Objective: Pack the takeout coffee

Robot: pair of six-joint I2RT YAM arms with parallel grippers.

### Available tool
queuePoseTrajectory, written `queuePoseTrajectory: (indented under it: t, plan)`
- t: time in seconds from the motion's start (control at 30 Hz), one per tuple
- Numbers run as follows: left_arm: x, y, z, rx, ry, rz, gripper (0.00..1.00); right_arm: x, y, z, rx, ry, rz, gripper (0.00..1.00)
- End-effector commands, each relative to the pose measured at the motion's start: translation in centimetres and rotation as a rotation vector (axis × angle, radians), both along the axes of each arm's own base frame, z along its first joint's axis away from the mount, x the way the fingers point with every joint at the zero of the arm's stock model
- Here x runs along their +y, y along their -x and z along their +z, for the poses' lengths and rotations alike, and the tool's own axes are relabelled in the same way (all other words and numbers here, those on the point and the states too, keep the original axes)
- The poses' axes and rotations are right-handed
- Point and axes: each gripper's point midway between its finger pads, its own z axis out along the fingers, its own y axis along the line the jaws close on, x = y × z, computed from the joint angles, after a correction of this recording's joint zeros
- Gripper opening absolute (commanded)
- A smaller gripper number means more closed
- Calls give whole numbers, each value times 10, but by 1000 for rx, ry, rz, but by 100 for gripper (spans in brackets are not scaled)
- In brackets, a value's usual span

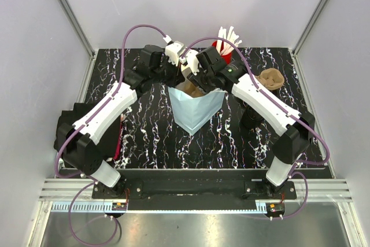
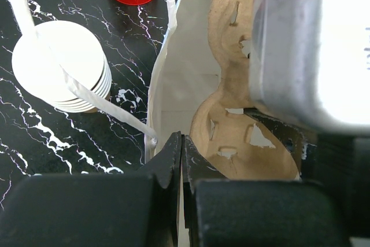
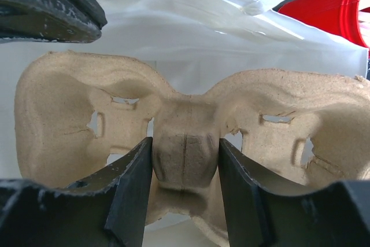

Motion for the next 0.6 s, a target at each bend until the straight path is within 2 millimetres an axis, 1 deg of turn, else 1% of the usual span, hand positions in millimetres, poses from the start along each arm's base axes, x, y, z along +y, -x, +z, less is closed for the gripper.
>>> queuePoseTrajectory:
  t: [0.0, 0.13, 0.33, 0.57]
  plan:
    - [-25, -5, 60, -184, 124, -59, 0, 30, 30, -35, 97, 49, 165, 53]
    - [-27, -3, 61, -188, 126, -66, 0, 35, 31, -43, 120, 32, 172, 53]
    - [-27, -2, 62, -198, 120, -65, 0, 36, 27, -44, 168, -34, 161, 52]
    - [-28, -1, 63, -202, 118, -64, 0, 39, 31, -49, 242, -105, 178, 52]
